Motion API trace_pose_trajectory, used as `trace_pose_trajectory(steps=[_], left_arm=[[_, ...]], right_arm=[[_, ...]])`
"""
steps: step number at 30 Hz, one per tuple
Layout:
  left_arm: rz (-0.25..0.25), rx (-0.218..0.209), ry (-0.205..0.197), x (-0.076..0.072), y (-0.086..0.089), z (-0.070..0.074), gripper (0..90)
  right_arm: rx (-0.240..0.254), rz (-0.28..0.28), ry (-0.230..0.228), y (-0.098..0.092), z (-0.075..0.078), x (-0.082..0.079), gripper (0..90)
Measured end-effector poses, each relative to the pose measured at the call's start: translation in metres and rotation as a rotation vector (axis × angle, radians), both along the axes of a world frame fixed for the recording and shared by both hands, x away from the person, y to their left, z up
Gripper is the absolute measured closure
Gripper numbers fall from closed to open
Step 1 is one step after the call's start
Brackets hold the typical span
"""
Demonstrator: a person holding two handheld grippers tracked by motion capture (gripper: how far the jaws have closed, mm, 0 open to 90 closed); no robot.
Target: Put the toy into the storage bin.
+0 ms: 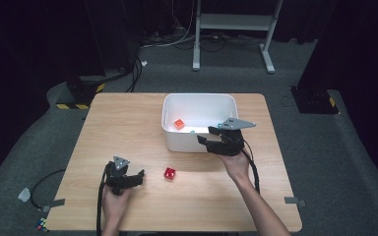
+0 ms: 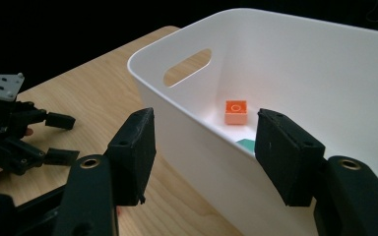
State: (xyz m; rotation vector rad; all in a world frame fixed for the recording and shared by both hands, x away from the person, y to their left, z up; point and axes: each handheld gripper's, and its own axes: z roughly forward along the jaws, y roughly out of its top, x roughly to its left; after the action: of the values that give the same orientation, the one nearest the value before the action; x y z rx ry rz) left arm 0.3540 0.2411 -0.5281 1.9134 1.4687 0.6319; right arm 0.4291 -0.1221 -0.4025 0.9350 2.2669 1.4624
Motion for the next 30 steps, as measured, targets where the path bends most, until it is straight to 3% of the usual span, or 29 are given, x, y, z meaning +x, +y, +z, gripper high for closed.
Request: trace_pose_trajectory(steps=[14,30], left_arm=[[0.000,-0.001,-0.001,0.000,0.000,0.000,15.1],[-0.001,0.003,0.000,0.000,0.000,0.000,15.1]], right_arm=[[0.011,0.044,0.048,0.019,-0.034,-0.018,40.6],[-0.014,0.095,0.116,0.040,-0.078,-0.028,40.2]])
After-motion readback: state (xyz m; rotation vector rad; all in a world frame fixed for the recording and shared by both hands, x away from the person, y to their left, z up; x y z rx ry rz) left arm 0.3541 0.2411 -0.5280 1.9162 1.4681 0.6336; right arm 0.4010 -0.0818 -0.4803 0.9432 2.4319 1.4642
